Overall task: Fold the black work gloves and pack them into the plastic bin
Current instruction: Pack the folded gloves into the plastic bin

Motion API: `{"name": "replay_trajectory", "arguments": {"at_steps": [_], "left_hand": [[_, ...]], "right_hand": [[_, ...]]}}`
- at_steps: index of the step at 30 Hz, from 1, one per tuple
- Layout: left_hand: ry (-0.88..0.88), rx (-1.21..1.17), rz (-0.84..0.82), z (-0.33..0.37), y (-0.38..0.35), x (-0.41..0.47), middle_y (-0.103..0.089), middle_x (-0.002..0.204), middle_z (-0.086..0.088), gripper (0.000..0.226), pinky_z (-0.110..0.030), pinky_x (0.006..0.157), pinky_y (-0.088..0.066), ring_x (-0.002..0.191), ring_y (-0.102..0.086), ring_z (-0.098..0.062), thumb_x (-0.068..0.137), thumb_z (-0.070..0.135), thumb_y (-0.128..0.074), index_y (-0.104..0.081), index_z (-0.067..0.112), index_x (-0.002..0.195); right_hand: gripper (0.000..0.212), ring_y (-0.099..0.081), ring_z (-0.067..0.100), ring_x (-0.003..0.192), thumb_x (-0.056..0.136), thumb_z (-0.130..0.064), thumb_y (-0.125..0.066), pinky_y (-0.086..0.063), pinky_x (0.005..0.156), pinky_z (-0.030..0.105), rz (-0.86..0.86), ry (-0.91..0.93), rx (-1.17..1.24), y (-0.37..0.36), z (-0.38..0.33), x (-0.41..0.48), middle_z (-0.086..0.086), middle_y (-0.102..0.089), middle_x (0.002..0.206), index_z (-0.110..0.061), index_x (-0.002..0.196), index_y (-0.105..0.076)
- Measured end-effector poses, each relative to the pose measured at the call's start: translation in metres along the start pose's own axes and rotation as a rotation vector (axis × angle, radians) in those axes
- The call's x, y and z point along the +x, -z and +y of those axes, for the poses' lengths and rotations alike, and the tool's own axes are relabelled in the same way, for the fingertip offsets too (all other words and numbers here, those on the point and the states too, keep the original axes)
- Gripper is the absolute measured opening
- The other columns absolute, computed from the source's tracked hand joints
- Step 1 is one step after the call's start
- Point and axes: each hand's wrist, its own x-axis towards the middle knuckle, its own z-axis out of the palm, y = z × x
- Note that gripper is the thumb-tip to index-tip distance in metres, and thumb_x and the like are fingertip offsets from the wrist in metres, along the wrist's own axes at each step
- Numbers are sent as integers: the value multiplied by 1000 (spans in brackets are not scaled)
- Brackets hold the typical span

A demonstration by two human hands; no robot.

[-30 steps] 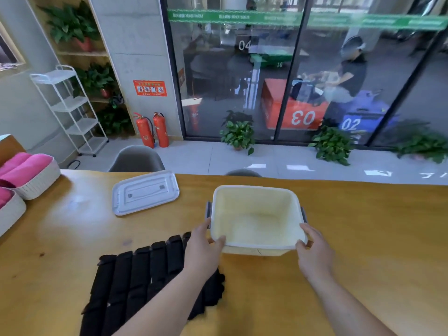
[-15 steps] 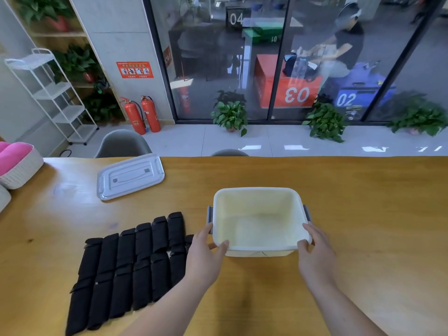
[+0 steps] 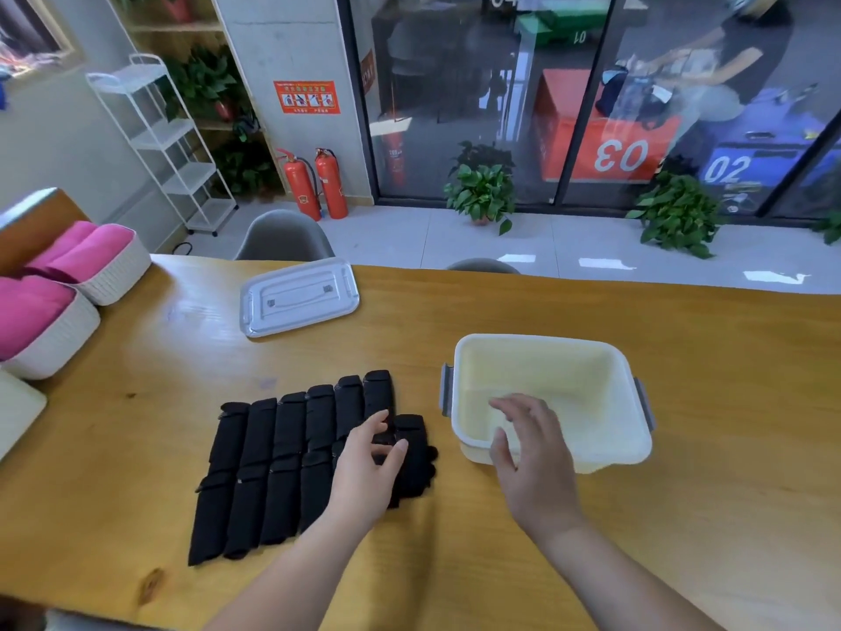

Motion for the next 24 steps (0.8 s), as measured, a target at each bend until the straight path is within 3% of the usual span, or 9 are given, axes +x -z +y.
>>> {"name": "replay_trajectory", "arguments": {"at_steps": [3,5,9,13,17,21,24], "left_hand": [[73,39,-34,-23,15,3,-61,129,25,51,-14,74,-50,107,-62,8,104,36,-68,-50,40,152],[87,76,-58,-33,22,4,-64,124,25,49,-13,75,-49,106,-63,7,103,33,-69,-53,38,150],[103,113,-104,-44,27,8,-67,121,25,47,-10,80,-47,106,-64,8,103,27,-68,-56,35,149],[109,108,-189,-45,26,16,-66,130,25,51,-6,79,-45,110,-62,10,104,25,-65,-53,33,153],[130,97,-327,-40,21,29,-61,146,18,59,-17,90,-51,113,-64,5,104,27,-64,-45,32,159],[142,153,-399,-32,11,44,-61,150,11,58,-30,107,-52,123,-64,-8,103,32,-64,-46,32,159],[158,230,-389,-25,1,53,-60,152,3,63,-32,112,-48,133,-61,-17,103,32,-65,-42,22,161]], "right_hand": [[35,-59,-2,98,104,-14,-61,-47,85,11,-221,96,53,-29,-22,-2,-21,-56,123,-28,136,-64],[32,-57,-8,93,106,-19,-59,-44,83,8,-362,118,60,-48,-31,-3,-24,-57,122,-30,135,-64],[37,-57,0,110,108,-31,-53,-49,97,25,-678,32,-53,-84,-38,-3,-25,-48,135,-35,144,-57],[56,-37,18,151,110,-36,-50,-37,121,36,-885,-92,-262,-112,-32,3,-11,-21,171,-27,163,-37],[59,-22,22,159,111,-31,-46,-33,126,43,-980,-144,-338,-120,-15,6,-14,-3,176,-27,167,-27],[57,-21,18,159,111,-25,-43,-33,125,40,-940,-165,-302,-120,1,5,-19,-4,175,-31,166,-30],[58,-21,14,160,111,-21,-45,-29,128,35,-898,-219,-225,-120,9,3,-18,-6,176,-30,166,-31]]}}
